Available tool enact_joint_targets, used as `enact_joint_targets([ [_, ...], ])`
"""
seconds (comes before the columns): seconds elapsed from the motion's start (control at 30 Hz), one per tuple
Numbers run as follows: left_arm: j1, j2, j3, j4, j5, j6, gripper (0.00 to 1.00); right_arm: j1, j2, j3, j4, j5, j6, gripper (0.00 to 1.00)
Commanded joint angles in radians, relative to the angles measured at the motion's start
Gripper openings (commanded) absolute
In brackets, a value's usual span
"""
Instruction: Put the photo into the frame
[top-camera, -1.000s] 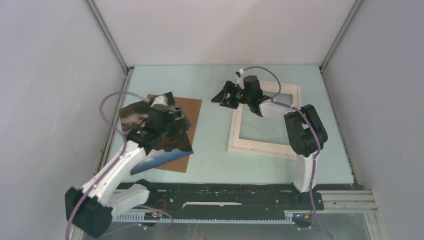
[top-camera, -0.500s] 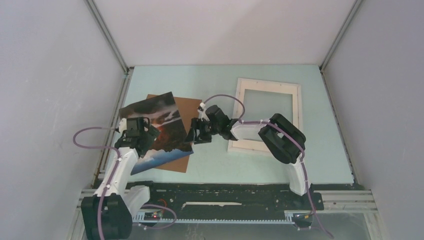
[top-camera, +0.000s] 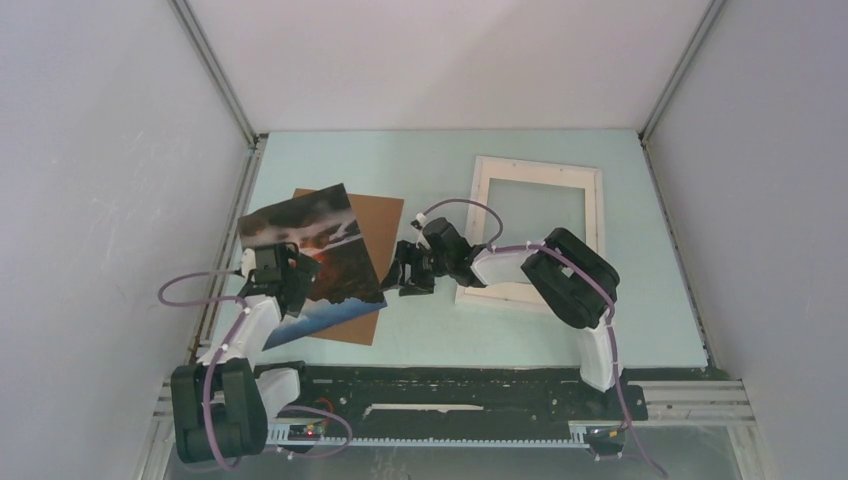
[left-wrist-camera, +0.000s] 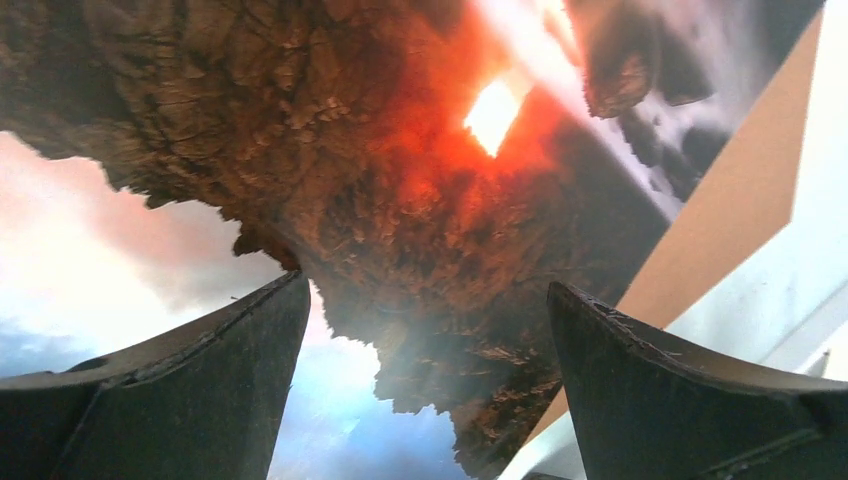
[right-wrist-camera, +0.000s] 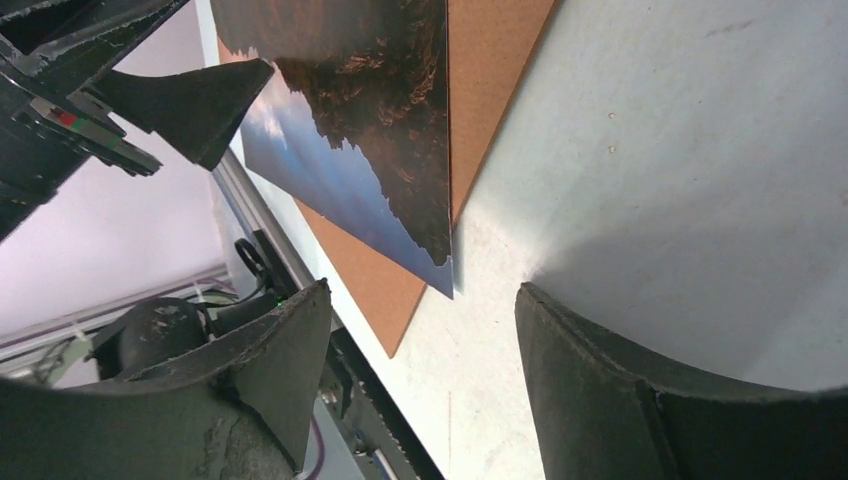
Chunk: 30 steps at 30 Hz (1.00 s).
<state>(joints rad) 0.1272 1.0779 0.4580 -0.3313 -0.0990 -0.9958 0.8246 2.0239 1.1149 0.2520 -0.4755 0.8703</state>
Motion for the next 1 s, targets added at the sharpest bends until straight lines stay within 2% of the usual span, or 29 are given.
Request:
enact_joint_targets([
  [0.0,0.008,0.029,-0.080,0.047,0.086,-0.036,1.00,-0.001,0.049,0.026,0.046,-0.058,0.103,0.74],
  [0.23,0.008,-0.018,-0.106,0.045,0.091,-0.019,1.00,-0.001,0.088,0.056,0.083,-0.130,0.184,0.71],
  [0.37,0.008,-0.041,-0.118,0.033,0.091,0.003,1.00,0.005,0.109,0.100,0.002,-0.140,0.151,0.71],
  [0.47,0.007,-0.043,-0.127,0.035,0.084,0.016,1.00,0.011,0.156,0.109,0.087,-0.187,0.209,0.71],
  [0.6,0.008,-0.027,-0.136,0.058,0.091,0.034,1.00,0.013,0.166,0.124,0.113,-0.202,0.218,0.71],
  [0.83,0.009,-0.038,-0.164,0.077,0.142,0.041,0.99,0.007,0.108,0.102,0.361,-0.290,0.337,0.68],
  [0.97,0.009,-0.045,-0.161,0.078,0.137,0.045,0.99,0.018,0.093,0.120,0.346,-0.276,0.327,0.69],
])
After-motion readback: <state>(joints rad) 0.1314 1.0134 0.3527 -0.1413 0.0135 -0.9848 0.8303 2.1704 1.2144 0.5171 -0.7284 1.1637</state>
